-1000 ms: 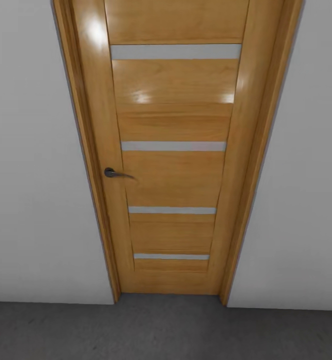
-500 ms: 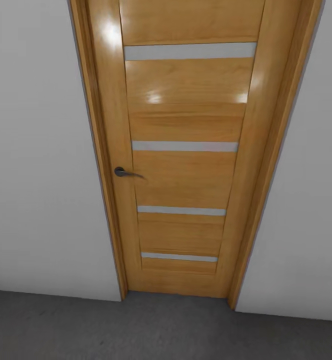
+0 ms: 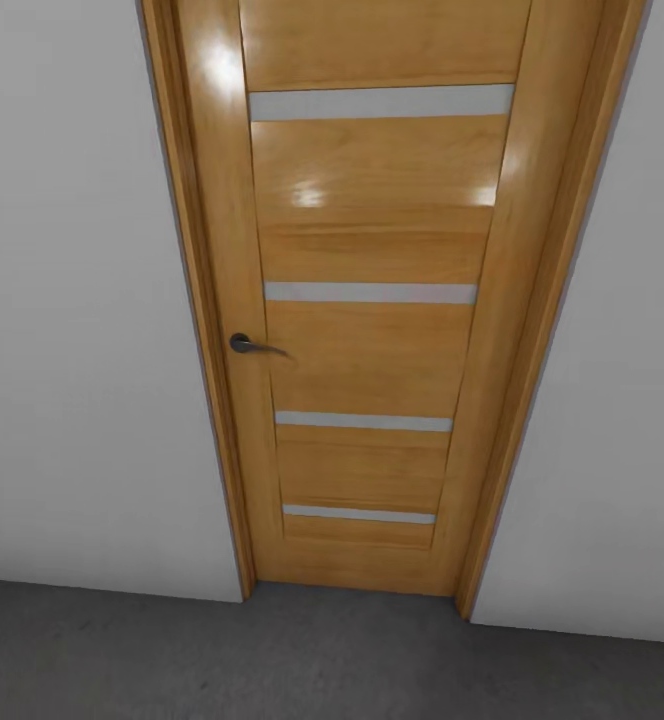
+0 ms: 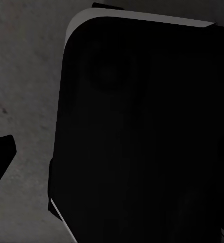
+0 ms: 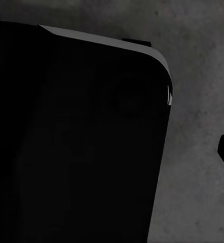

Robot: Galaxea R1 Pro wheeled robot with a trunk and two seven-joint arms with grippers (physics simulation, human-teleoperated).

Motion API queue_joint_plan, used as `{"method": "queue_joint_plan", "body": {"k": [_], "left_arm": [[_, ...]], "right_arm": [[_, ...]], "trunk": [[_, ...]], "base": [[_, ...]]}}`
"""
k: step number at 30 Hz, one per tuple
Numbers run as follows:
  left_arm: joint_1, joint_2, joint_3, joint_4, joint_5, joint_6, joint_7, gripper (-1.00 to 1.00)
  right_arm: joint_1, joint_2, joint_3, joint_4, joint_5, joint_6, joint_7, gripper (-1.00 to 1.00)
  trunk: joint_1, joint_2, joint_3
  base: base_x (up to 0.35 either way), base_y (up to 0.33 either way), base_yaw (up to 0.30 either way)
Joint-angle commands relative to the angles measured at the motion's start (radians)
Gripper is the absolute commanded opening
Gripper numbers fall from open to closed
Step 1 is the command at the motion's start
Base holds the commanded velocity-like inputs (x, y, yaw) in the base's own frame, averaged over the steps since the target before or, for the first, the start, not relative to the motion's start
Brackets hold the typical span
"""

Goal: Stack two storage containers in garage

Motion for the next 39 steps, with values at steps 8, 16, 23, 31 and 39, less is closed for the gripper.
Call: {"method": "queue_joint_plan", "body": {"k": [8, 16, 23, 31, 39], "left_arm": [[0.000, 0.000, 0.000, 0.000, 0.007, -0.002, 0.001, 1.00], [0.000, 0.001, 0.000, 0.000, 0.007, -0.001, 0.001, 1.00], [0.000, 0.000, 0.000, 0.000, 0.007, -0.001, 0.001, 1.00], [0.000, 0.000, 0.000, 0.000, 0.007, -0.001, 0.001, 1.00], [0.000, 0.000, 0.000, 0.000, 0.007, -0.001, 0.001, 1.00]], "right_arm": [[0.000, 0.000, 0.000, 0.000, 0.007, -0.004, 0.000, 1.00], [0.000, 0.000, 0.000, 0.000, 0.007, -0.004, -0.001, 1.00], [0.000, 0.000, 0.000, 0.000, 0.007, -0.004, -0.001, 1.00], [0.000, 0.000, 0.000, 0.000, 0.007, -0.004, -0.001, 1.00], [0.000, 0.001, 0.000, 0.000, 0.007, -0.004, -0.001, 1.00]], "trunk": [[0.000, 0.000, -0.001], [0.000, 0.000, -0.001], [0.000, 0.000, -0.001], [0.000, 0.000, -0.001], [0.000, 0.000, -0.001]], "base": [[0.000, 0.000, 0.000], [0.067, -0.039, 0.000], [0.134, -0.097, 0.000], [0.019, -0.014, 0.000], [0.001, -0.001, 0.000]]}}
